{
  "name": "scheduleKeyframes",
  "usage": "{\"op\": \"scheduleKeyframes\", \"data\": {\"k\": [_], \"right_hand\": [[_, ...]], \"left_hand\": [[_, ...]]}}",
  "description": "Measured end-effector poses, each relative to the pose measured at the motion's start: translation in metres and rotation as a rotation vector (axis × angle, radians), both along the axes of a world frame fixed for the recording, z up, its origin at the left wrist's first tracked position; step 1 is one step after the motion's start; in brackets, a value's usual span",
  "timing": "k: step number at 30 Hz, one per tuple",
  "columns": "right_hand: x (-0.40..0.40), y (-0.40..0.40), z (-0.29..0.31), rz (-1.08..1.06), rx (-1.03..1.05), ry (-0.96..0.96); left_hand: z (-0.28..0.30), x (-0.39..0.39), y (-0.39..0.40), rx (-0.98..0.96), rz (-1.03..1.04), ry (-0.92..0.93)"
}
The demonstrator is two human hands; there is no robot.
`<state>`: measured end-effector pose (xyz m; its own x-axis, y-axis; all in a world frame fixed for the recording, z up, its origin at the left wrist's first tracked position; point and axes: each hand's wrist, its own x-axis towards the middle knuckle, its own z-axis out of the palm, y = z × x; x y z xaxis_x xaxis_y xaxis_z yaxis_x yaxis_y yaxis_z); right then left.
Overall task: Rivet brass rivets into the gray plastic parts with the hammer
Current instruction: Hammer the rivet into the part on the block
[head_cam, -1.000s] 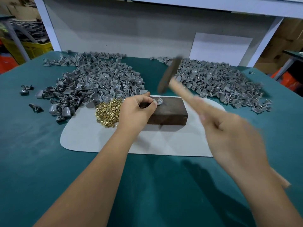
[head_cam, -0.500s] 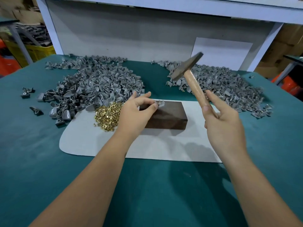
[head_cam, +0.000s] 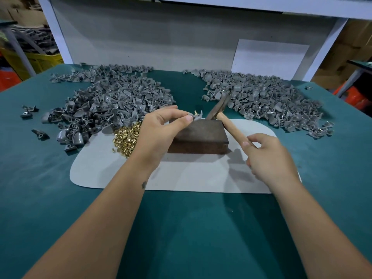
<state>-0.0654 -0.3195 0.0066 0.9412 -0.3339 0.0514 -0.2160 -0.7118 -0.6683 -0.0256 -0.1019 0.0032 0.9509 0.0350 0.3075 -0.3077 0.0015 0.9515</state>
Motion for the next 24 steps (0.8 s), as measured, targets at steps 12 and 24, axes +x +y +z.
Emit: {"op": "scheduleKeyframes", "data": {"k": [12, 24], "right_hand": [[-0.004, 0.000, 0.000, -0.055, -0.612, -0.018], [0.003, 0.032, 0.009, 0.189, -0.357, -0.511]], "left_hand": [[-0.008, 0.000, 0.004, 0.342, 0.082, -0.102], [-0.014, 0.005, 0.005, 0.372, 0.062, -0.041]]}}
